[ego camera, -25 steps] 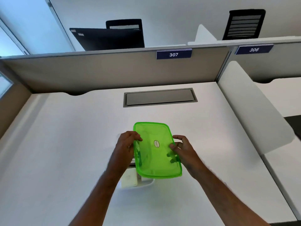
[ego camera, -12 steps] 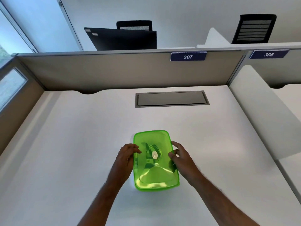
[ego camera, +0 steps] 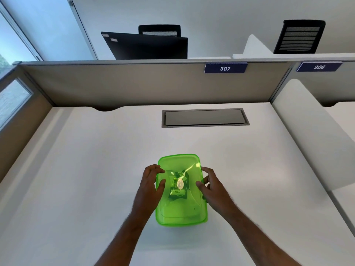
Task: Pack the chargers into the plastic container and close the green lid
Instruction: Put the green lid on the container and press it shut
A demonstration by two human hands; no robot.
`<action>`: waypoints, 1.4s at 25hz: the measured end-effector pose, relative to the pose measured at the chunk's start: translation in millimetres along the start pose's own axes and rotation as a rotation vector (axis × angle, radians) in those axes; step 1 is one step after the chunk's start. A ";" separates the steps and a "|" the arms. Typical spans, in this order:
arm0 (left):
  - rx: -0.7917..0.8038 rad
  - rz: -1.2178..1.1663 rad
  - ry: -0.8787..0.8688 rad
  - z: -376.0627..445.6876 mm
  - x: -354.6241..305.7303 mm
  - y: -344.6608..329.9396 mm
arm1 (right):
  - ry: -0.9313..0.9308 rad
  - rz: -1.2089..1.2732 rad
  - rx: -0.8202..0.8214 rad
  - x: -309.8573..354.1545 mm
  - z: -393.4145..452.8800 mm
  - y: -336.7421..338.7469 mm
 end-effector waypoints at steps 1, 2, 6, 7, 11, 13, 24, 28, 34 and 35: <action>-0.004 0.000 0.005 1.6 0.2 0.2 | -0.004 -0.007 0.002 -1.2 0.4 0.5; -0.015 0.002 0.010 3.7 0.8 0.9 | -0.008 -0.010 0.006 -1.7 0.9 0.9; -0.045 -0.057 0.150 21.0 5.6 1.5 | -0.009 -0.040 0.023 1.3 2.2 1.5; -0.035 -0.121 0.239 27.7 6.7 1.3 | -0.005 -0.054 0.017 2.7 3.0 1.8; -0.004 -0.209 0.377 50.2 11.3 3.3 | -0.022 -0.049 0.005 3.8 4.4 2.2; -0.002 -0.193 0.360 56.7 12.9 5.2 | -0.058 -0.048 0.009 1.3 5.0 3.6; 0.135 -0.106 0.374 73.8 23.6 7.3 | -0.115 -0.065 0.019 -4.7 35.8 13.4; 0.149 -0.075 0.370 75.1 23.1 6.2 | -0.086 -0.071 -0.019 13.9 76.5 17.5; 0.189 -0.054 0.390 78.2 24.0 4.8 | -0.104 -0.156 -0.050 28.7 112.0 12.1; 0.192 -0.054 0.390 79.2 24.3 4.2 | -0.098 -0.168 -0.064 27.6 113.2 9.2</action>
Point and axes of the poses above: each hand's wrist, its own z-axis towards the middle knuckle, its own y-axis out of the back of the hand, x = y × z, the point moved 1 cm from there along z, towards the middle knuckle, and after that the axes turned 14 degrees about x, right-handed, at the moved point
